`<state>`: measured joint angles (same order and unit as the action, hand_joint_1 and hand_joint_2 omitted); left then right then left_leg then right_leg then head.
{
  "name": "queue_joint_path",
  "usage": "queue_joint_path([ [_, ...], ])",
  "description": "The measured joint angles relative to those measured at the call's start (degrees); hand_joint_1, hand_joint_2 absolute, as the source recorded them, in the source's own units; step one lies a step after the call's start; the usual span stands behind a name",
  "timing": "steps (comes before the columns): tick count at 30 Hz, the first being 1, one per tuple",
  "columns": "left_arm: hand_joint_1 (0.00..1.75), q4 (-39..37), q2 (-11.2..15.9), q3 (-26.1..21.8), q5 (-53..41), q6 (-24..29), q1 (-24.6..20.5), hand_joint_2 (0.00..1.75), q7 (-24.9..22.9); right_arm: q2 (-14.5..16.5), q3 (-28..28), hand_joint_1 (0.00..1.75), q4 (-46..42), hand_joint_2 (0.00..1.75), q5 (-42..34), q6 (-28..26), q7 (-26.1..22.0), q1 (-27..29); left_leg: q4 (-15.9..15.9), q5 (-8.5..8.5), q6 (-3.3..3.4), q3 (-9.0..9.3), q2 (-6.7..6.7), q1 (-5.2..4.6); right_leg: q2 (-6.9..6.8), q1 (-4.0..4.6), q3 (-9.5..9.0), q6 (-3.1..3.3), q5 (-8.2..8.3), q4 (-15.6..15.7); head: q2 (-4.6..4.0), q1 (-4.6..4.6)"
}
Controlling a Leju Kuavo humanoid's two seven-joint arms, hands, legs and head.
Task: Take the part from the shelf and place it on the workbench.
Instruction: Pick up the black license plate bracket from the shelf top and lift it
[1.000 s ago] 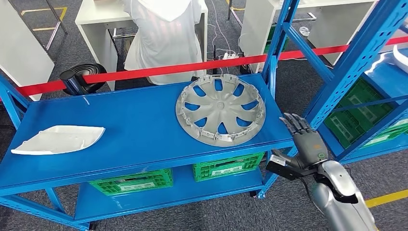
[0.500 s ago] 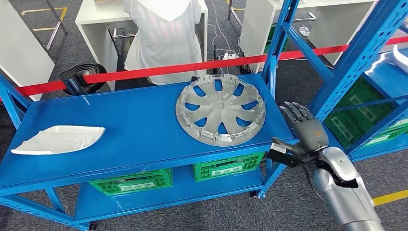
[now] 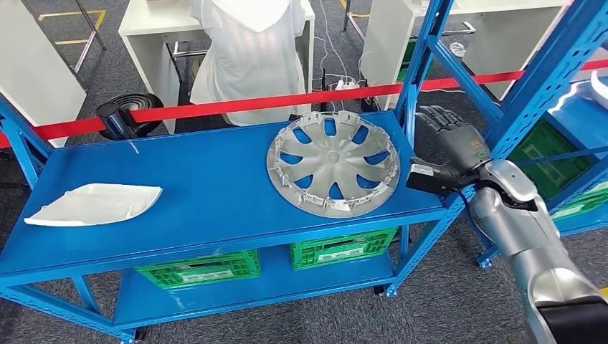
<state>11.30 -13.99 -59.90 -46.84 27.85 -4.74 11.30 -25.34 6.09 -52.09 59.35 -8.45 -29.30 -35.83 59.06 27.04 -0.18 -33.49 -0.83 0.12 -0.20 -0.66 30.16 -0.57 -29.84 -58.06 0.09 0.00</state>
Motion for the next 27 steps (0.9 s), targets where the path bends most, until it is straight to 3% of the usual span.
queue_joint_path([
  [1, 0.0, 0.0, 0.0, 0.04, -0.03, 0.0, -0.01, 0.0, -0.03, 0.46, 0.58, 0.0, 1.17, 1.75, -0.34, -0.35, -0.35, -0.31, 0.0, -0.01, -0.01, 0.0, 0.01, 0.0, 0.02, 0.0, 0.01, -0.02, 0.03, 0.0, 0.0, 0.0],
  [17, 0.0, 0.0, 0.02, 0.36, -0.61, 0.14, -0.04, 0.0, -0.48, 9.02, 5.12, 0.0, 9.88, 1.75, -1.69, -5.65, -1.72, 0.4, -0.13, -0.07, -0.1, -0.02, 0.05, 0.04, 0.07, 0.05, 0.16, 0.08, -0.01, -0.01, 0.0, -0.01],
  [23, 0.0, 0.0, 0.02, 0.38, -1.08, 0.81, -0.13, 0.0, -0.93, 13.56, 6.29, 0.0, 11.32, 1.75, 0.23, -8.12, 0.21, 0.26, -0.14, -0.07, -0.12, 0.02, 0.16, 0.04, 0.17, 0.05, 0.18, 0.08, -0.01, -0.02, 0.0, -0.02],
  [27, 0.0, 0.0, 0.04, 0.38, -1.08, 1.05, -0.13, 0.0, -1.33, 16.18, 7.26, 0.0, 12.58, 1.75, 1.12, -6.98, 0.8, -0.8, -0.14, -0.08, -0.14, 0.02, 0.18, 0.05, 0.19, 0.05, 0.19, 0.09, 0.0, -0.02, 0.0, -0.02],
])
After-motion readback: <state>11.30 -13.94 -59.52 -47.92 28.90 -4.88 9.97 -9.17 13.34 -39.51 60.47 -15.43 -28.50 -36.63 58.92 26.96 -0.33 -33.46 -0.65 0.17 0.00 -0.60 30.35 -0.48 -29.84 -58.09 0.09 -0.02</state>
